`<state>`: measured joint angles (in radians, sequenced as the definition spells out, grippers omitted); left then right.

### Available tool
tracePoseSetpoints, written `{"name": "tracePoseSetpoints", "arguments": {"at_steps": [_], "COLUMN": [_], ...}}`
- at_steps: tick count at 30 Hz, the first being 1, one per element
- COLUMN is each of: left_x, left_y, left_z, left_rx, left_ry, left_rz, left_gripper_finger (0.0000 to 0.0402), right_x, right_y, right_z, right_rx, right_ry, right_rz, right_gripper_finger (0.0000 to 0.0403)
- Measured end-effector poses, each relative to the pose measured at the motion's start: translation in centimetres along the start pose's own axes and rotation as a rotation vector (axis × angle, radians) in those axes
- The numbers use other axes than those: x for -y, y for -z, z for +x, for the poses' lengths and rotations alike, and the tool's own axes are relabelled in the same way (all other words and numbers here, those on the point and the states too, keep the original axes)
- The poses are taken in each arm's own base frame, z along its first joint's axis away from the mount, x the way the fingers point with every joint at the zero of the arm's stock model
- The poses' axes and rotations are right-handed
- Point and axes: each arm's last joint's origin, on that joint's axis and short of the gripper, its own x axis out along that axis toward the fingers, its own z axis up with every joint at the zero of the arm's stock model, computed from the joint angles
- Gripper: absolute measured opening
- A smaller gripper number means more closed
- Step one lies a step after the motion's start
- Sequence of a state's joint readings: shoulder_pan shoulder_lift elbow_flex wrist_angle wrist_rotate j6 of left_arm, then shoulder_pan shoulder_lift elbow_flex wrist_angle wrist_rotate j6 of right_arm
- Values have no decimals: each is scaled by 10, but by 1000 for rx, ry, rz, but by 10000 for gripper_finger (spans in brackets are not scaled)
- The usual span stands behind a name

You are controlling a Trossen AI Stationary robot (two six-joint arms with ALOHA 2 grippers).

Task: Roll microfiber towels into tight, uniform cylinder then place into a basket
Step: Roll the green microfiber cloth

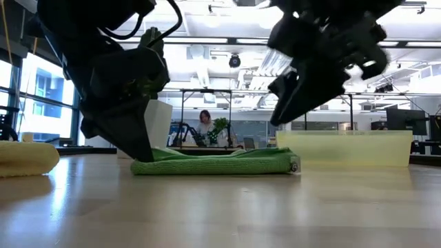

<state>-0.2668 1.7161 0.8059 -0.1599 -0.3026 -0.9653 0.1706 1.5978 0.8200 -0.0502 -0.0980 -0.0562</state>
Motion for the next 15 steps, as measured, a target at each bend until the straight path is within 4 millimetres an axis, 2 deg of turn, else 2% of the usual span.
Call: {"name": "tracePoseSetpoints", "arguments": {"at_steps": [7, 15], "left_x": [0, 0], "left_y": [0, 0], "left_z": [0, 0], "left_rx": [0, -9], "left_ry": [2, 8], "left_rz": [0, -1], "left_gripper_finger": [10, 10], "right_x": [-16, -13], "right_y": [7, 18], "right_z": [25, 34], "right_rx": [-27, -112], "right_ry": [67, 114], "right_rz": [-226, -216], "right_gripper_finger": [106, 169]}}
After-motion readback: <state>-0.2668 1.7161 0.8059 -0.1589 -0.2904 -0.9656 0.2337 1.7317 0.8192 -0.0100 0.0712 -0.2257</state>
